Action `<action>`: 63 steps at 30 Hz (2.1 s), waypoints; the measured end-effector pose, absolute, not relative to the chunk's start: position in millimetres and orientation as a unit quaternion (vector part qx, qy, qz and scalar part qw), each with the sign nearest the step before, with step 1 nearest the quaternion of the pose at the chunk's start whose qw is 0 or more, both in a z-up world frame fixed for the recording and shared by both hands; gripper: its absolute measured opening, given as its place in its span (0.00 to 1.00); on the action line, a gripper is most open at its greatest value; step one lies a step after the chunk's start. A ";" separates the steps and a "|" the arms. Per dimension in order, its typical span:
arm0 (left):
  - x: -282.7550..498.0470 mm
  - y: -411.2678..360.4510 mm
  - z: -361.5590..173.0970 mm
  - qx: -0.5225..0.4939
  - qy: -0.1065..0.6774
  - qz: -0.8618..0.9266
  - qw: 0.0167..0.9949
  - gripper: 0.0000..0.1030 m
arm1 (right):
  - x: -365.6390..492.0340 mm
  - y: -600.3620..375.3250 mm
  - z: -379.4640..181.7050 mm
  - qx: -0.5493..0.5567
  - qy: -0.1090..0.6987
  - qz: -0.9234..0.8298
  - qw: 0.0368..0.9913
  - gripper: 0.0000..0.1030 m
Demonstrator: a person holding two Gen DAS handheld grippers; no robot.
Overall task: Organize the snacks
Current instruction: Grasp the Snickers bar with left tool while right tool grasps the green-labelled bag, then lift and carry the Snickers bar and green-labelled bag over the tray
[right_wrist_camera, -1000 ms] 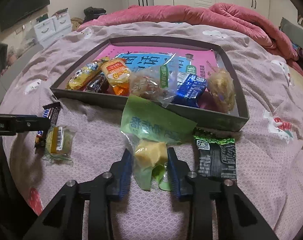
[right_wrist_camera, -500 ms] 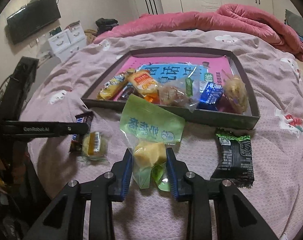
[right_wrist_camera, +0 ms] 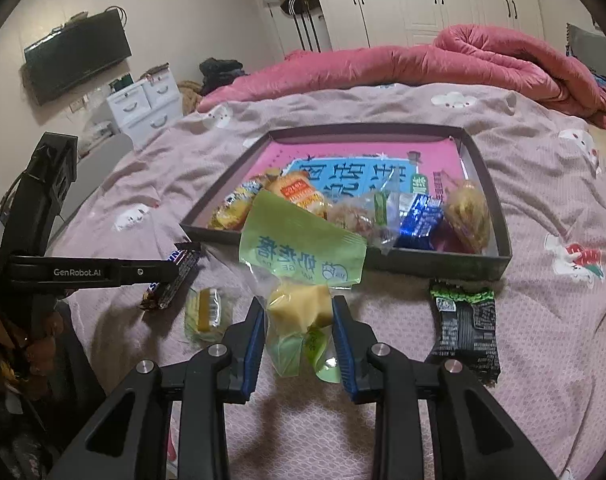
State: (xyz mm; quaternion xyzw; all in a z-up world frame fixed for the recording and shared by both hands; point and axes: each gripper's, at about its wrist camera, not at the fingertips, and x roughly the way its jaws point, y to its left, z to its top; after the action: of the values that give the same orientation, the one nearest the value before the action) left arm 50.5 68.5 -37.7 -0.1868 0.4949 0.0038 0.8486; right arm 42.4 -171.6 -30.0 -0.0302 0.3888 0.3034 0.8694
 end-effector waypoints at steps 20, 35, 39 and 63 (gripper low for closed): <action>50.4 54.8 -44.3 -0.173 0.522 -0.007 0.835 0.47 | 42.0 -174.1 -27.4 -0.026 0.385 0.309 0.869 0.31; 57.1 44.0 -66.9 -0.106 0.550 0.020 0.828 0.33 | 43.3 -175.5 -27.4 -0.020 0.383 0.303 0.873 0.32; 57.0 43.3 -64.3 -0.099 0.543 0.014 0.834 0.28 | 39.9 -175.2 -23.2 -0.022 0.372 0.309 0.875 0.32; 62.6 45.2 28.0 -0.137 0.437 -0.010 0.889 0.28 | 50.6 -202.6 22.5 -0.003 0.303 0.261 0.917 0.32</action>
State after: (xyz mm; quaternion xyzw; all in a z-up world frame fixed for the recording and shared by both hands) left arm 62.6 45.2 28.0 -0.1373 0.4372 -0.0100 0.8888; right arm 50.6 -202.6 22.5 -0.0028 0.3032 0.2606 0.9166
